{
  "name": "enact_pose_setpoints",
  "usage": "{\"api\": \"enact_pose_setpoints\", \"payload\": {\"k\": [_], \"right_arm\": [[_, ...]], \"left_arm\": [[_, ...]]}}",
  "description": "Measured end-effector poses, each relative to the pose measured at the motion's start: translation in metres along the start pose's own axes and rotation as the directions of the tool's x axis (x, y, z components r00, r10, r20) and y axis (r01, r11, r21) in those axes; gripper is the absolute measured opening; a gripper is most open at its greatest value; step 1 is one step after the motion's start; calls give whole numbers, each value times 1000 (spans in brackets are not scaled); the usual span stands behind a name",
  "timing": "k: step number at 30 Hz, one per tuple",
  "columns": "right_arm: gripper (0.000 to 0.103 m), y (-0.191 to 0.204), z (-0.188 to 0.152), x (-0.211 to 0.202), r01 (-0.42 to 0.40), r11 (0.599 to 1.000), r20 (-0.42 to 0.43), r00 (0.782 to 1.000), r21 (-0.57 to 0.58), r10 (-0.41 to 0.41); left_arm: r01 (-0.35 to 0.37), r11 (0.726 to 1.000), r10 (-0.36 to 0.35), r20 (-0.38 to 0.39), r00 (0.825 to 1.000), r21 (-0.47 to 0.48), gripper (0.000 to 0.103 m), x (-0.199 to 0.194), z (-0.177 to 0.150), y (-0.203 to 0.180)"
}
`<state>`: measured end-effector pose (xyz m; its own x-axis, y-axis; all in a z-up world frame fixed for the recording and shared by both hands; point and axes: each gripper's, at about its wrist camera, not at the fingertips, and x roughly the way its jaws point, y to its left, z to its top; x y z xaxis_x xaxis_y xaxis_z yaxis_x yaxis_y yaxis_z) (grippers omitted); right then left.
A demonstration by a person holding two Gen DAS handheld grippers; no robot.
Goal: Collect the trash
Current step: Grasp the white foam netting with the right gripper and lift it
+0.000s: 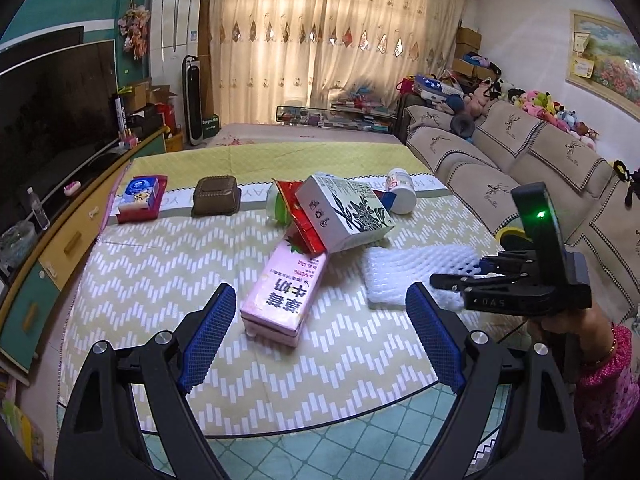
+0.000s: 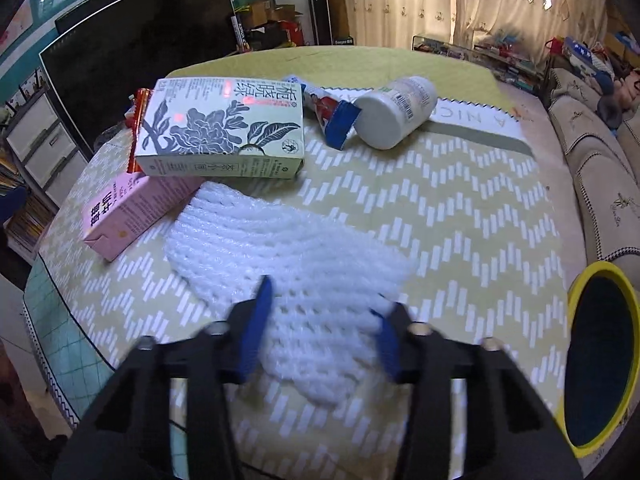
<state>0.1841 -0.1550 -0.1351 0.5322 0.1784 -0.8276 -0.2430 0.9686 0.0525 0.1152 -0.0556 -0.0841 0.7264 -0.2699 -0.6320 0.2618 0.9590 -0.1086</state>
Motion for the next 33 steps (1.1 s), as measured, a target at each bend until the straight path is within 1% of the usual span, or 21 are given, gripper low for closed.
{"api": "enact_pose_setpoints", "payload": {"k": [1,2,4,8,11,14,18,24,29,33], "right_arm": [[24,0,-1,-3,-3,1000,5,1000,4,3],[21,-1,-3,-5,-4,1000,12,1000,10,4],[11,-3,-7,-12,-10,1000,28,1000,22,10],[10,-9,-14,-26,-16,998,55,998,53,13],[10,-23,-21,-38,-13,996,74,997,84,7],[10,-34,-26,-46,5,993,91,996,121,-16],[10,-67,-35,-59,41,978,114,991,205,-65],[10,-131,-54,-78,104,931,131,979,351,-159],[10,-179,-74,-94,167,873,125,960,458,-249],[10,-213,-92,-101,221,815,105,940,535,-324]], "left_arm": [[0,1000,0,-1,1000,1,86,1,0,-1],[1,1000,-1,-2,1000,2,86,1,0,-2],[2,1000,-2,-2,1000,7,86,1,-1,-5],[11,1000,-11,-5,1000,15,86,1,-1,-11],[14,1000,-14,-10,1000,19,86,3,-1,-16],[19,1000,-19,-17,1000,22,86,6,0,-19],[25,999,-24,-29,999,31,86,11,0,-25],[31,999,-29,-50,998,44,86,20,0,-34],[35,998,-31,-64,997,57,86,27,2,-42],[39,997,-34,-74,997,71,86,32,3,-50]]}}
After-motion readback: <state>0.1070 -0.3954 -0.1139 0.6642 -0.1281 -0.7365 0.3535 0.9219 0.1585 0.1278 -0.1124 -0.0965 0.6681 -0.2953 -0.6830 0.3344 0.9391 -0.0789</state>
